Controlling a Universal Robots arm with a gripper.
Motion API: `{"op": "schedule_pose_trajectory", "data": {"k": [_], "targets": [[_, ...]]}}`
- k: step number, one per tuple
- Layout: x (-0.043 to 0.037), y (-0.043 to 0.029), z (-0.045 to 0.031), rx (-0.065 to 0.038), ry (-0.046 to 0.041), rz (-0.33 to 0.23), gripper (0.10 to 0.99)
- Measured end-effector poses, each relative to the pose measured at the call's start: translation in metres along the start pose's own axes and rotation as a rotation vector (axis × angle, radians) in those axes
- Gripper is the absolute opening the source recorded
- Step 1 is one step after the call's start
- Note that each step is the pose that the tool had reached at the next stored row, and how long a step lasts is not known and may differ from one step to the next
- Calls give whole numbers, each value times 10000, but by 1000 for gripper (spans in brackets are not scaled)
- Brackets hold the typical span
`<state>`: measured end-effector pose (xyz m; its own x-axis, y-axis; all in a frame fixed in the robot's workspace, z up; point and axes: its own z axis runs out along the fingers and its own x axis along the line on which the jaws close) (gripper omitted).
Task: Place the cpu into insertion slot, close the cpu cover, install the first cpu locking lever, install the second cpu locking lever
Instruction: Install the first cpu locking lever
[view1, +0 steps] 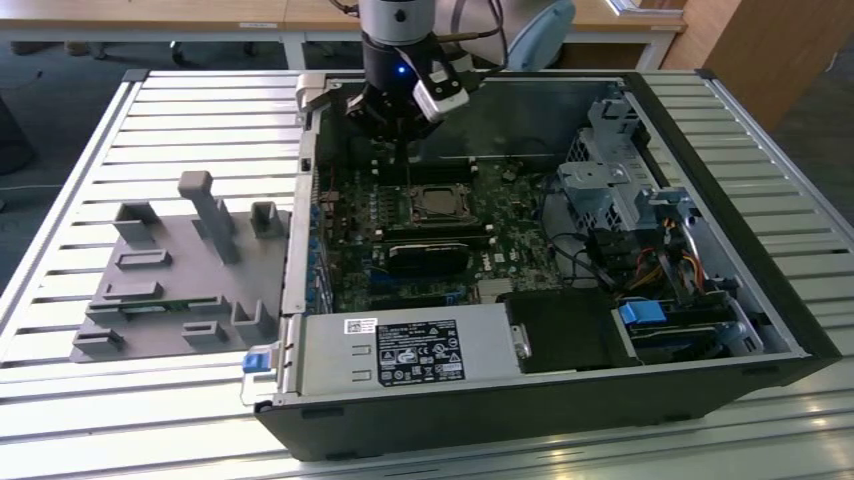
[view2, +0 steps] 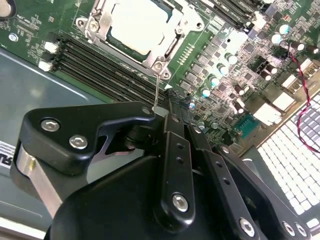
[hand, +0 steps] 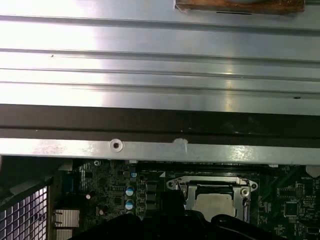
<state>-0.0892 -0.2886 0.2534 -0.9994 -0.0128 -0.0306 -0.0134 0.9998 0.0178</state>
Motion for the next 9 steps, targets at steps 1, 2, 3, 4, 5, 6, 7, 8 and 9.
{"op": "schedule_pose_trajectory", "data": {"k": [1, 2, 3, 4, 5, 6, 7, 8, 9], "targets": [[-5, 0, 1, -2, -2, 0, 118], [-12, 0, 3, -1, -1, 0, 118], [-22, 0, 4, 0, 0, -1, 118], [-33, 0, 6, 0, 0, -1, 118], [-43, -1, 7, 0, 0, -1, 118], [-53, -1, 9, -1, -1, 0, 118], [-64, -1, 11, 0, 0, 0, 118], [-78, -1, 13, 0, 0, -1, 118], [-92, -1, 16, -1, -1, 0, 118]]}}
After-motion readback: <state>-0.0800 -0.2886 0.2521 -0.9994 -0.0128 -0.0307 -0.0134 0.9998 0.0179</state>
